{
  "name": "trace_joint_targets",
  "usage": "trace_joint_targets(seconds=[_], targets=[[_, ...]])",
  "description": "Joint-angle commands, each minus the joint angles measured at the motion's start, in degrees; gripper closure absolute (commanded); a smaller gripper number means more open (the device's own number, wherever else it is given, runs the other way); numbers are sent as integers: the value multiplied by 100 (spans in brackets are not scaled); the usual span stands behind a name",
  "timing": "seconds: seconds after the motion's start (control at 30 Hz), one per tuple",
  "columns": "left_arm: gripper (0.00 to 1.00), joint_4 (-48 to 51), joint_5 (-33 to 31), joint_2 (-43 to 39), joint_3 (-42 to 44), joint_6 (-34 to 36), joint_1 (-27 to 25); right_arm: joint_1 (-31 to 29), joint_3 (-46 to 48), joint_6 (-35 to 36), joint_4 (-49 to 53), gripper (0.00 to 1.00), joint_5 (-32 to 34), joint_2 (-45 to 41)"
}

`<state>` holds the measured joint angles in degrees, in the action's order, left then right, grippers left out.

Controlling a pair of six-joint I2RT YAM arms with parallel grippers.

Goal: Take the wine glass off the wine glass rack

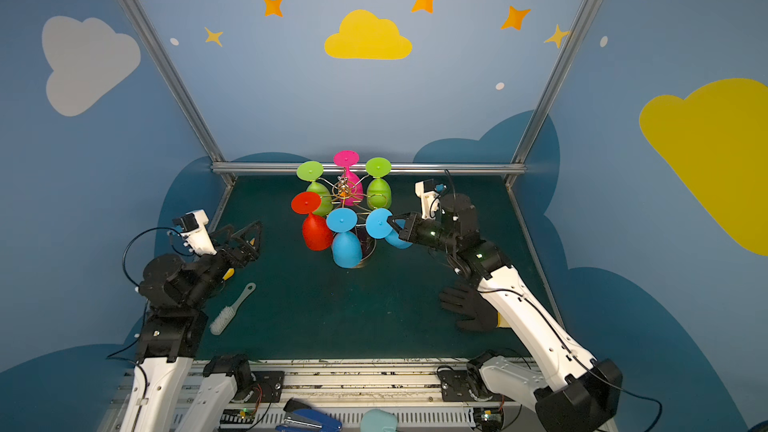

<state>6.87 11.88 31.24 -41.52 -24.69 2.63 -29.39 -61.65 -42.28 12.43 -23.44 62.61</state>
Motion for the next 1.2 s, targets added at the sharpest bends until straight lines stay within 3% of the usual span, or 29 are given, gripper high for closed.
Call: trace_joint_targets(seconds=[0.0, 0.1, 0.3, 0.43, 0.53, 0.87, 1.17], targets=[[0, 16, -137, -157, -126, -57, 35, 129, 220, 144, 159, 100, 345, -477], [0, 25, 104, -151, -352, -146, 24, 347, 422, 168, 275, 100, 439, -817], [5, -5, 1605, 658, -1118, -692, 33, 981, 442, 224, 274, 100, 126, -1196], [8, -838, 2676, 1272, -1293, -1375, 7, 1176, 73, 493, 303, 100, 30, -1278], [10, -1396, 3092, 1684, -1455, -1735, -170, 1191, -168, 668, 223, 100, -35, -1252], [14, -1342, 2967, 3001, -2574, -1113, -1957, 1148, -778, 903, -247, 100, -970, -818], [15, -1536, 2988, 4311, -3511, -868, -2975, 809, -1098, 1099, -319, 100, -1370, -689]])
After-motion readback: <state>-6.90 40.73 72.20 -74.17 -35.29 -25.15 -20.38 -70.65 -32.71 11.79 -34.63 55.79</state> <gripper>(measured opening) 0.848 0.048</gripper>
